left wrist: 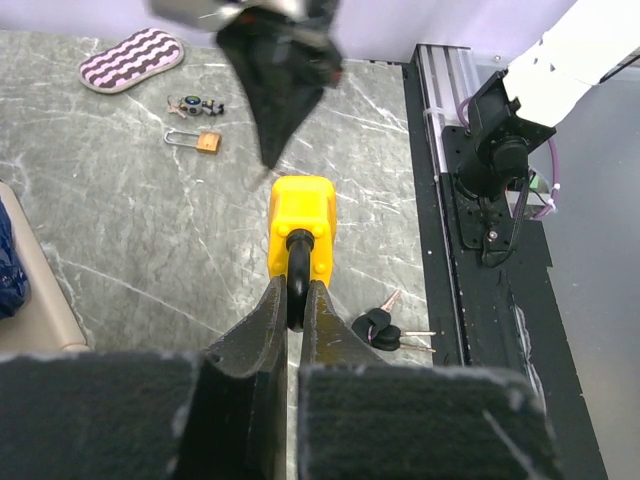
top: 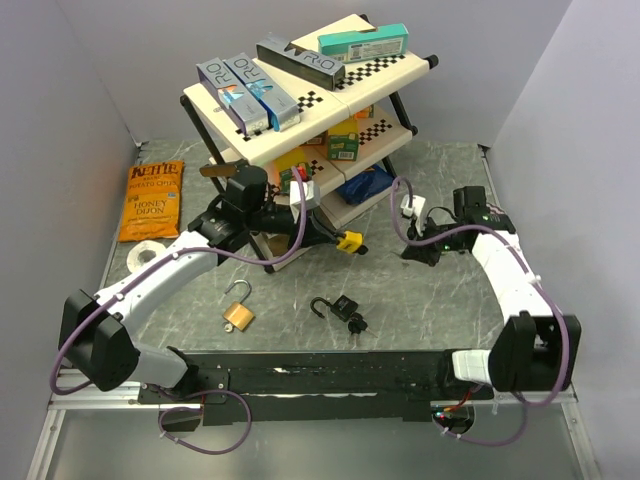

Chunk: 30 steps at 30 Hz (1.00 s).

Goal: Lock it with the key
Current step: Place the key at the center of the board.

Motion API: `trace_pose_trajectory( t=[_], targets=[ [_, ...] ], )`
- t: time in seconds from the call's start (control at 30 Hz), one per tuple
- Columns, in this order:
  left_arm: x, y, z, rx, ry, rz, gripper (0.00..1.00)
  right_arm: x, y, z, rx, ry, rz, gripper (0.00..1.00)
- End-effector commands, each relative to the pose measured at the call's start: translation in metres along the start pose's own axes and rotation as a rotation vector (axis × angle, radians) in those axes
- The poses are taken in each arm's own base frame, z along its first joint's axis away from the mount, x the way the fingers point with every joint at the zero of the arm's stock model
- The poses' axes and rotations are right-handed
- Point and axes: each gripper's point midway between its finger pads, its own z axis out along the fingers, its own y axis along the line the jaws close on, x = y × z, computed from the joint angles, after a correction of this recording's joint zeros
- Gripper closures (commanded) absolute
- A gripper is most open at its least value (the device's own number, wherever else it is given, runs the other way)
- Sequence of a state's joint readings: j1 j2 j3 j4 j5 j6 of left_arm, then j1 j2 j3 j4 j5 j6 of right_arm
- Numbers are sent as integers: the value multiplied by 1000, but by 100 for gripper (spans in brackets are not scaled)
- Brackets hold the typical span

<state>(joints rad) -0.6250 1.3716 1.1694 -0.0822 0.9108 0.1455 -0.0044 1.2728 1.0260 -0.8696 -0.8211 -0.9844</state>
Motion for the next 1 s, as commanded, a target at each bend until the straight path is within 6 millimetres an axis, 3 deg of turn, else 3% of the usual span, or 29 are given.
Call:
trace_pose_trajectory(
  t=[0.0, 0.23, 0.53, 0.57, 0.6, 0.63, 0.73, 0.87, 0.97],
  targets=[
    [-31, -10, -4, -4, -39, 112, 99, 24, -51, -1, 180, 42, 103, 100],
    [-20, -36, 19, 43, -24, 96, 99, 71, -117, 25, 293, 164, 295, 100],
    [-22, -39, 34, 53, -30, 76, 99, 88, -161, 36, 365, 204, 328, 100],
    [-22, -39, 34, 54, -30, 73, 99, 86, -161, 37, 355, 196, 322, 100],
    [-23, -39, 35, 55, -29, 65, 99, 84, -162, 38, 345, 189, 319, 94],
    [-24, -39, 34, 54, -31, 57, 99, 80, -161, 37, 333, 182, 323, 78],
    [-29, -42, 32, 81, -36, 44, 99, 64, -154, 32, 302, 124, 305, 48],
    [-46, -43, 25, 91, -80, 33, 99, 36, -129, 19, 245, 26, 200, 33],
    [-65, -47, 16, 107, -115, 40, 99, -5, -93, -1, 180, -98, 83, 28]
  ],
)
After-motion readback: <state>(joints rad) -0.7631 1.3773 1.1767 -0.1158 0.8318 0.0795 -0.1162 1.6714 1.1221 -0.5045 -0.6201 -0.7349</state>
